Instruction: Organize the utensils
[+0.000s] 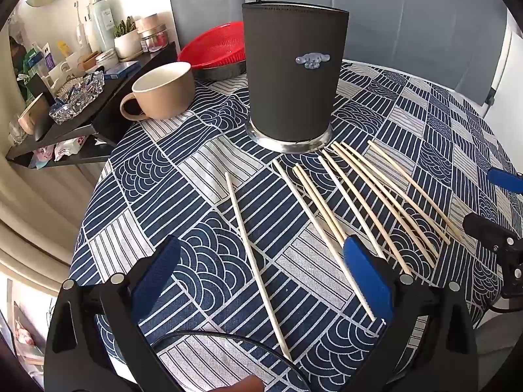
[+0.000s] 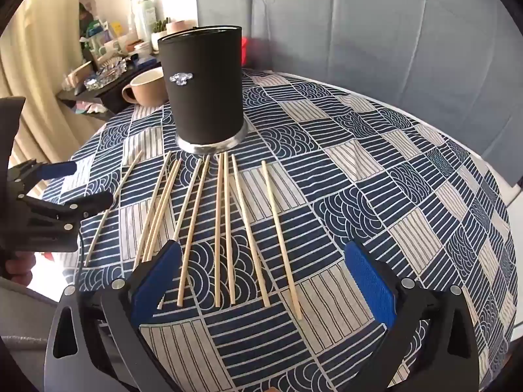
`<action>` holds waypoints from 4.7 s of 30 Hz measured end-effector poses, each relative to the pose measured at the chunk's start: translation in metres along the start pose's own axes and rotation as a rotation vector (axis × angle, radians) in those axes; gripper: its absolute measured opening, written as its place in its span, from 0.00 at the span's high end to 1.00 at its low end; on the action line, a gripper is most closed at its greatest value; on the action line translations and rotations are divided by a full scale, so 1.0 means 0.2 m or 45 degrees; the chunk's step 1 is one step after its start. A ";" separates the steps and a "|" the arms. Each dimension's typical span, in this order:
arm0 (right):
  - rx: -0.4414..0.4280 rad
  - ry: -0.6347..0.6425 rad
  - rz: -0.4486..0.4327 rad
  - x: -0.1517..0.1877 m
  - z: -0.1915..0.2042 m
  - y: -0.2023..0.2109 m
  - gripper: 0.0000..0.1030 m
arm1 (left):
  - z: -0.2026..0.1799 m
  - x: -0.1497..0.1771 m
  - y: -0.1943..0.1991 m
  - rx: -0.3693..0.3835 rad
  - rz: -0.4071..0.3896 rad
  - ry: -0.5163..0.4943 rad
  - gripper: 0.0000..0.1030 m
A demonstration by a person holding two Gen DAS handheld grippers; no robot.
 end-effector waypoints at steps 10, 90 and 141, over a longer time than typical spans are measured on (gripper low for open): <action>-0.024 -0.009 0.013 -0.01 0.01 0.00 0.07 | -0.01 0.01 -0.01 0.018 0.001 0.019 0.05; -0.192 0.017 0.009 -0.13 0.00 -0.13 0.08 | 0.07 -0.01 -0.20 -0.027 0.111 -0.017 0.05; -0.315 0.290 0.257 -0.23 0.04 -0.46 0.95 | 0.24 -0.12 -0.31 0.118 0.255 -0.061 0.95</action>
Point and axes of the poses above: each gripper's, at about its wrist camera, not at the fingertips, and y roughly against the way its jaws point, z to its left, x to its underside, the point moved 10 cm from there along -y, roughly the way its jaws point, and after that the axes turned 2 degrees about -y, right-handed, at the moved point
